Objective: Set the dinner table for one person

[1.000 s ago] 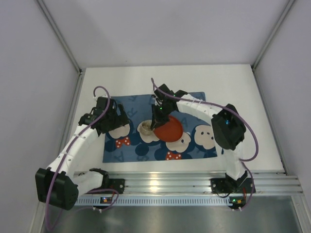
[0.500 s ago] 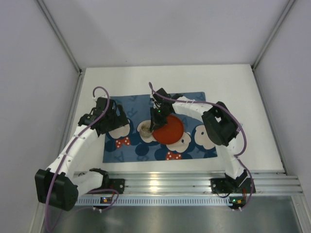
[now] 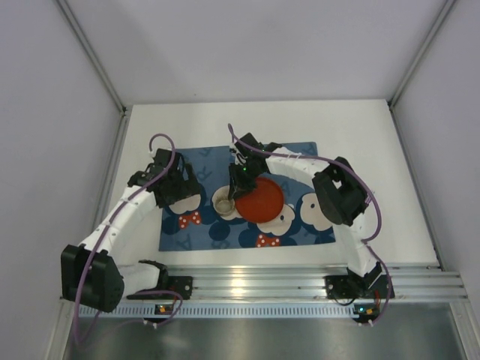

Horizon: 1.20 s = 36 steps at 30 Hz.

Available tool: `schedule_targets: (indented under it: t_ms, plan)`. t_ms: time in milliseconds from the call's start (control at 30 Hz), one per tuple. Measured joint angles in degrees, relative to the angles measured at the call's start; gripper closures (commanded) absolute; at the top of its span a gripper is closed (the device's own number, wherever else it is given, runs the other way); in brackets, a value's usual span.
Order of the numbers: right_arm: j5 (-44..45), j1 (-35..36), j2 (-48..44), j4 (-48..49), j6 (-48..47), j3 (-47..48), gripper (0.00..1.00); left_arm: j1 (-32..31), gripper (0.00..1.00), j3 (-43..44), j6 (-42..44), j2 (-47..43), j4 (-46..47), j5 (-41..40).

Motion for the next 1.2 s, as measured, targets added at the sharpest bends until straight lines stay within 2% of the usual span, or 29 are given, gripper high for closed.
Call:
schedule_targets:
  t_ms: [100,200,233,300,567,867,1000,1200]
  plan:
    - [0.0,0.0,-0.1,-0.1,-0.1,0.1,0.77,0.0,0.01,0.0,0.2,0.6,0.1,0.1]
    - [0.0,0.1,-0.1,-0.2,-0.2,0.1,0.87,0.0,0.01,0.1,0.2,1.1,0.3,0.2]
    - [0.1,0.1,-0.1,-0.3,-0.3,0.1,0.95,0.0,0.01,0.1,0.2,1.2,0.4,0.2]
    - [0.1,0.1,-0.1,-0.7,-0.6,0.1,1.0,0.0,0.01,0.1,0.2,1.2,0.4,0.3]
    - [0.0,0.2,0.0,-2.7,-1.1,1.7,1.0,0.0,0.01,0.1,0.6,1.2,0.5,0.3]
    - [-1.4,-1.0,-0.2,-4.4,-1.1,10.1,1.0,0.0,0.01,0.8,1.0,1.2,0.4,0.2]
    - [-2.3,-5.9,-2.1,-5.0,-1.1,11.2,1.0,0.0,0.01,1.9,1.2,1.2,0.4,0.2]
    - [-0.2,-23.5,-3.5,-6.3,-2.3,11.2,1.0,0.0,0.01,2.8,1.3,1.2,0.4,0.3]
